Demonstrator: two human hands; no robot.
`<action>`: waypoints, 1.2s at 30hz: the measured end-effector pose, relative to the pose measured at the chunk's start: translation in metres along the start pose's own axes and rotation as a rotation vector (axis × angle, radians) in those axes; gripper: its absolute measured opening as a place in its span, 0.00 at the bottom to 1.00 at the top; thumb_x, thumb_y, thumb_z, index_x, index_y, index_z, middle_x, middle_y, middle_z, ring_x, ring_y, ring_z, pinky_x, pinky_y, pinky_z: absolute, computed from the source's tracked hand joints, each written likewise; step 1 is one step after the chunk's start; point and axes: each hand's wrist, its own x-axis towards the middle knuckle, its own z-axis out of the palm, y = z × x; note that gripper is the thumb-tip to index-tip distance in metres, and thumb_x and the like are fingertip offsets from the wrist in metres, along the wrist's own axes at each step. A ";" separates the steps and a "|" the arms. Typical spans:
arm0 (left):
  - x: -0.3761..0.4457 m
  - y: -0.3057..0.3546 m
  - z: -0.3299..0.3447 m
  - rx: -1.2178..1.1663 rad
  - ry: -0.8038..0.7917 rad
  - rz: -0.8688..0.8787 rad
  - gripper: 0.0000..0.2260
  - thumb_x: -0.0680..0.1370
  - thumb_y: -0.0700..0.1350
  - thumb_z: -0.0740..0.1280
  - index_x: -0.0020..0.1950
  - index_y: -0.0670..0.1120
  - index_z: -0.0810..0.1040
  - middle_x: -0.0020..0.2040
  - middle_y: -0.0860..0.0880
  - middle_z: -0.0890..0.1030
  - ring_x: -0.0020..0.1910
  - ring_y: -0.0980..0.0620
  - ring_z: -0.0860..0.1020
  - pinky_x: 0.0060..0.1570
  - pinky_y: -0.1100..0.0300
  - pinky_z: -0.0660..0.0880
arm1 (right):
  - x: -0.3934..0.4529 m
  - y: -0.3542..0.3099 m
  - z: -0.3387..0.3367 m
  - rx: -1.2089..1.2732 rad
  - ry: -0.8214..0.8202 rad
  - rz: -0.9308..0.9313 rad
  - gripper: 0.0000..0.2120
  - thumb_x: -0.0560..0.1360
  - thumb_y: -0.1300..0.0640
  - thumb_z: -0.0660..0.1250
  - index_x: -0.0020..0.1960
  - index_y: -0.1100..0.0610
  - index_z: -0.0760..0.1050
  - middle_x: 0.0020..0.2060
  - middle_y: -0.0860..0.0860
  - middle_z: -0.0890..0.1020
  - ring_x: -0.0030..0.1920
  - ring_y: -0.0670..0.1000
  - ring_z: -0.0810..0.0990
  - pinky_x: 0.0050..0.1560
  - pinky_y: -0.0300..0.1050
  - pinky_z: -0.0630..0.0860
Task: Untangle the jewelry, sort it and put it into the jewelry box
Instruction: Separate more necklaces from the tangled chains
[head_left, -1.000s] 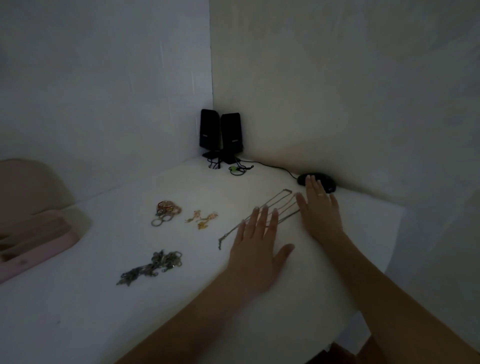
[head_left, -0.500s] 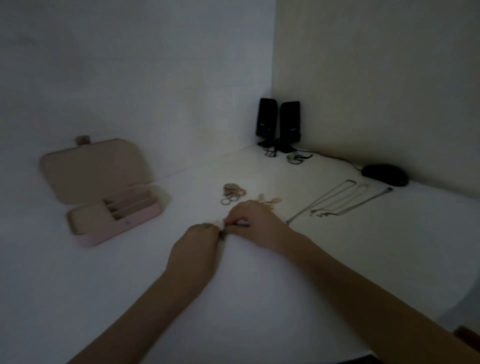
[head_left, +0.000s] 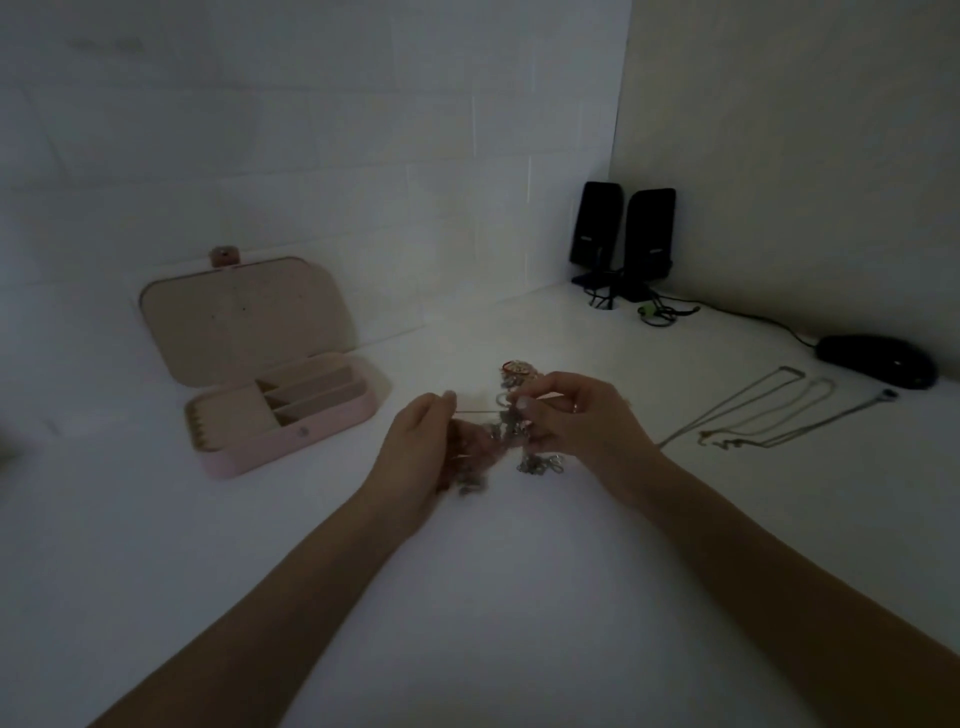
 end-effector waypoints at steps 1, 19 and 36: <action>0.000 0.000 0.000 -0.019 -0.004 -0.010 0.13 0.82 0.43 0.56 0.38 0.43 0.66 0.24 0.48 0.74 0.23 0.49 0.75 0.23 0.63 0.70 | -0.001 -0.001 0.000 -0.019 -0.006 -0.009 0.05 0.73 0.68 0.68 0.43 0.60 0.80 0.32 0.52 0.84 0.30 0.49 0.82 0.34 0.38 0.80; -0.011 0.004 -0.014 0.672 -0.127 0.463 0.12 0.78 0.45 0.66 0.34 0.46 0.79 0.22 0.55 0.66 0.23 0.57 0.61 0.27 0.62 0.57 | -0.018 -0.031 -0.003 -0.088 -0.003 -0.162 0.10 0.80 0.58 0.60 0.42 0.60 0.74 0.33 0.54 0.81 0.35 0.50 0.82 0.40 0.42 0.81; -0.010 0.004 -0.006 0.055 -0.244 0.173 0.16 0.71 0.32 0.70 0.35 0.46 0.64 0.32 0.46 0.80 0.34 0.51 0.81 0.36 0.62 0.79 | -0.021 -0.030 0.008 -0.136 -0.044 -0.097 0.12 0.79 0.53 0.62 0.38 0.57 0.71 0.34 0.51 0.80 0.31 0.45 0.78 0.36 0.37 0.77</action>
